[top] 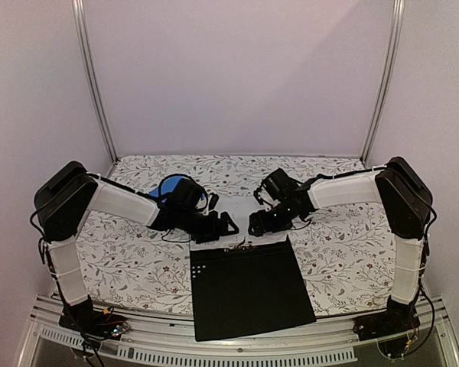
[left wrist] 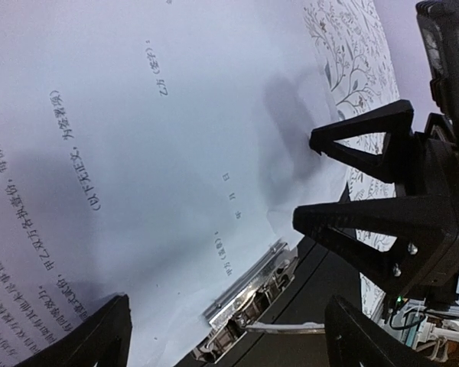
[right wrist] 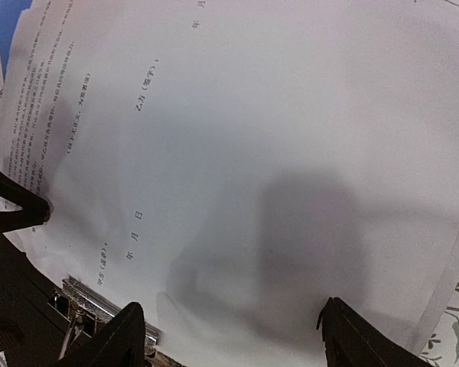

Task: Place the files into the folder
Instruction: Clamp the file at the center of the board.

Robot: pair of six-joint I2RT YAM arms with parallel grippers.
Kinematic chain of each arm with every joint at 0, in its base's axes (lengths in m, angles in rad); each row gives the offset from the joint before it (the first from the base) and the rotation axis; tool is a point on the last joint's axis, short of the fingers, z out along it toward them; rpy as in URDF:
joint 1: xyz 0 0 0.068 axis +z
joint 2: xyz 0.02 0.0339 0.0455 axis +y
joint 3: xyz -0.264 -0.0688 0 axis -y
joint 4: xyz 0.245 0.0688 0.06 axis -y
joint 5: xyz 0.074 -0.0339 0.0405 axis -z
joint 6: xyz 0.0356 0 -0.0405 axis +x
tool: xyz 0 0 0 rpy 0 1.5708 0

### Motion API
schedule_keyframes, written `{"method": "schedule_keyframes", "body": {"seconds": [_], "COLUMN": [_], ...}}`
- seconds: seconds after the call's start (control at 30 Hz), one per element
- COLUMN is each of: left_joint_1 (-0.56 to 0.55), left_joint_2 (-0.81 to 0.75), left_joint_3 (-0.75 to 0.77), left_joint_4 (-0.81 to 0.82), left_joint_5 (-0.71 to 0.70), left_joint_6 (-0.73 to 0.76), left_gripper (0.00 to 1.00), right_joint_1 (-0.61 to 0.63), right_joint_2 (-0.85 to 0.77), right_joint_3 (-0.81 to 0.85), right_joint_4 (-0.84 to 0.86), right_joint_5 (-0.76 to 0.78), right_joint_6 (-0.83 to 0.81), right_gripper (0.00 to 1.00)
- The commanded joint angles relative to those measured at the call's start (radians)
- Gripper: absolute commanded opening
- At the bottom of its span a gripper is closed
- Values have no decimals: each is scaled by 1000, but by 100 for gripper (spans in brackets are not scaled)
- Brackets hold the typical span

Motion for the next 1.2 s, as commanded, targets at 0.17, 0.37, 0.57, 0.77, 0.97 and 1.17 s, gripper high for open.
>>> {"method": "schedule_keyframes", "body": {"seconds": [0.17,0.37,0.57,0.77,0.97,1.17], "left_joint_1": [-5,-9,-13,-15,-16,-15], "left_joint_2": [29,29,27,28,29,27], "left_joint_3": [-37,-38,-34,-34,-35,-34], "left_joint_4": [-59,-63,-70,-72,-73,-74], "left_joint_5": [-44,-52,-56,-55,-58,-57], "left_joint_6": [-4,-7,-5,-2,-1,3], "left_gripper": [87,87,86,86,86,86], "right_joint_1": [-4,5,61,106,139,152], "right_joint_2": [-111,-199,-235,-207,-149,-104], "right_joint_3": [46,46,50,55,68,84], "right_joint_4": [-115,-154,-177,-181,-173,-167], "right_joint_5": [2,-1,-7,-21,-35,-53], "right_joint_6": [-20,-20,15,66,95,112], "right_gripper": [79,72,59,51,46,38]}}
